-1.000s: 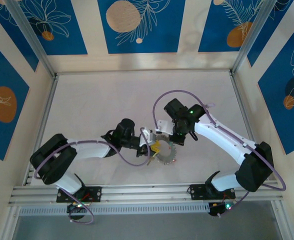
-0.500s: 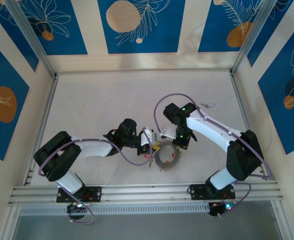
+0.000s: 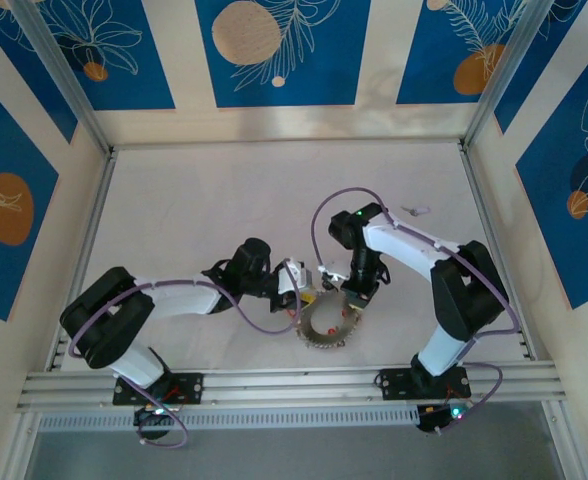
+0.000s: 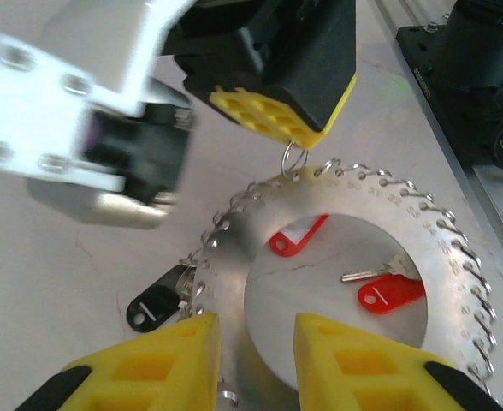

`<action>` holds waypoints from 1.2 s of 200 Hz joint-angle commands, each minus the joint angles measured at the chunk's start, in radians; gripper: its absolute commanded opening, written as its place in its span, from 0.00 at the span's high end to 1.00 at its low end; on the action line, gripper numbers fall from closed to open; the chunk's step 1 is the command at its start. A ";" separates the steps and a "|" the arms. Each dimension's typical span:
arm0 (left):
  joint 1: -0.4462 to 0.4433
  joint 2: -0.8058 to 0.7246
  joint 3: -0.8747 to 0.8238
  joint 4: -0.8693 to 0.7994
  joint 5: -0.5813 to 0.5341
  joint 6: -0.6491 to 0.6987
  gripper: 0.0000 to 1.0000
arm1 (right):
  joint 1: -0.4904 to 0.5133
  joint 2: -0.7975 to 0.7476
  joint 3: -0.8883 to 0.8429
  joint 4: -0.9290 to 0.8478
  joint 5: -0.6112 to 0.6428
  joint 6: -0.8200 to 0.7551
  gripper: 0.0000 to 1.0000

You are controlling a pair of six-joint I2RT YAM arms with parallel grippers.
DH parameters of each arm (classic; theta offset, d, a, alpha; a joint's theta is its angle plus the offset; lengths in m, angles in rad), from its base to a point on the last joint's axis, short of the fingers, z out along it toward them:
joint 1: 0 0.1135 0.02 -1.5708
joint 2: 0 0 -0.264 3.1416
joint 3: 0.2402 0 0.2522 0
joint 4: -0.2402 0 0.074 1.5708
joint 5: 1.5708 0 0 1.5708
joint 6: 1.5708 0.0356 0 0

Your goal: Put the keys on the keyring

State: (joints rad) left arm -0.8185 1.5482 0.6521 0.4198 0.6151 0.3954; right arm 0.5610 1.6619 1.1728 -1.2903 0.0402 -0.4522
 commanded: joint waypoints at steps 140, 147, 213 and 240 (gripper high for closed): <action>0.007 0.081 0.050 0.121 0.133 0.017 0.76 | 0.078 -0.152 0.000 0.301 -0.263 -0.089 1.00; 0.007 0.080 0.046 0.125 0.133 0.019 0.79 | 0.082 -0.165 -0.011 0.314 -0.265 -0.101 1.00; 0.021 0.052 0.034 0.116 0.155 0.052 1.00 | 0.088 -0.221 -0.095 0.370 -0.265 -0.175 1.00; 0.029 0.034 0.021 0.119 0.148 0.063 1.00 | 0.078 -0.307 -0.209 0.490 -0.288 -0.251 1.00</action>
State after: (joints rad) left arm -0.8146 1.6135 0.6773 0.5121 0.7074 0.5106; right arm 0.6197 1.4452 1.0569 -0.9131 -0.2024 -0.5045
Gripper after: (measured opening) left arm 0.038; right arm 0.063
